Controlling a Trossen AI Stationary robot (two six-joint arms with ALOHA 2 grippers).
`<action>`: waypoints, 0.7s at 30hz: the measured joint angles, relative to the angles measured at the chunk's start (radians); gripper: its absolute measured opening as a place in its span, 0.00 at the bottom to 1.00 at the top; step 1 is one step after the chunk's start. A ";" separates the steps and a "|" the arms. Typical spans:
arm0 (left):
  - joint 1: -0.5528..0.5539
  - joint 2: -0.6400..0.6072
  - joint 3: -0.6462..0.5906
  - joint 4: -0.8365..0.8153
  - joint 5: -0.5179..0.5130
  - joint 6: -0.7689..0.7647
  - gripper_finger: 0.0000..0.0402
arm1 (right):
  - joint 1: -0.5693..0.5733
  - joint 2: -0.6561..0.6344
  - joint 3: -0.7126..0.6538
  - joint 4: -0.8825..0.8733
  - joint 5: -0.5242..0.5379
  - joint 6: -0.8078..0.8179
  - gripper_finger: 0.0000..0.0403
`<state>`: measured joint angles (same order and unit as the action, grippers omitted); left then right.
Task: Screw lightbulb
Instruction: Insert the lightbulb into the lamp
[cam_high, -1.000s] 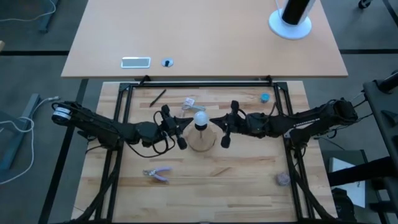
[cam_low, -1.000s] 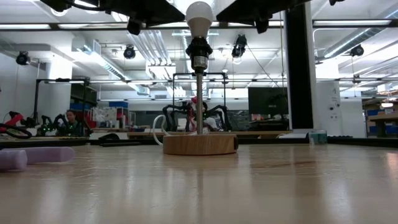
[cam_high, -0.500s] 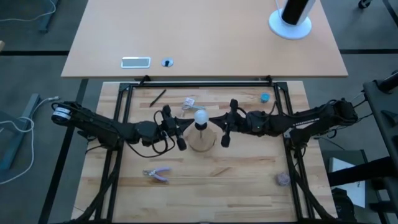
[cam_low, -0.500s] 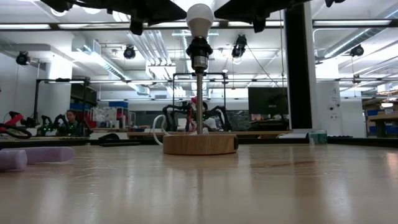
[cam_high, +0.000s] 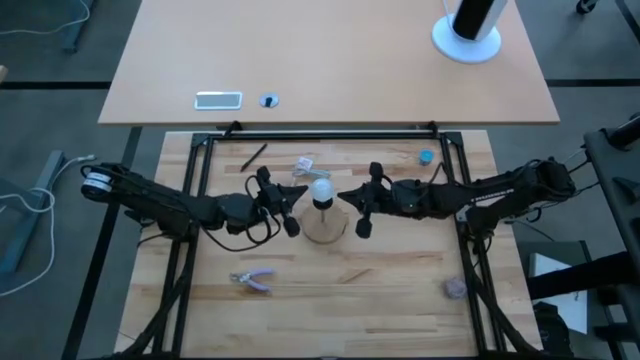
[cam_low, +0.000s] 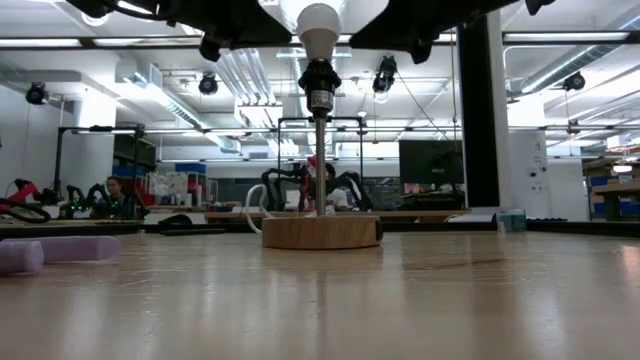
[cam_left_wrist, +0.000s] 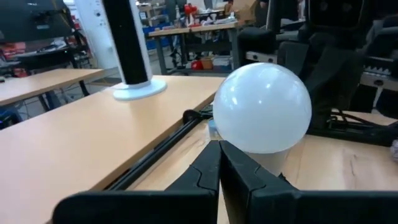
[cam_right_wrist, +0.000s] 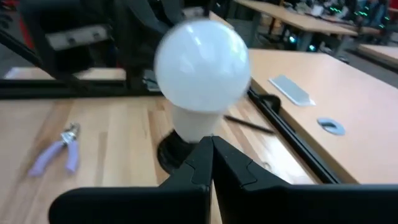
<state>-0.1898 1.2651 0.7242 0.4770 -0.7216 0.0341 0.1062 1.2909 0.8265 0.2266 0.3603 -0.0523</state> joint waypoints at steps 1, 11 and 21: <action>-0.005 -0.003 0.000 -0.005 0.000 -0.005 0.00 | -0.002 0.000 0.000 -0.013 0.016 0.004 0.00; -0.010 -0.006 0.000 0.006 0.197 -0.010 0.00 | -0.027 -0.001 0.000 0.068 0.045 -0.059 0.00; 0.017 -0.006 0.000 0.011 0.181 0.007 0.00 | -0.024 0.002 0.000 0.098 -0.074 -0.068 0.00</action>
<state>-0.1729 1.2594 0.7242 0.4879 -0.5407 0.0414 0.0822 1.2930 0.8265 0.3248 0.2860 -0.1200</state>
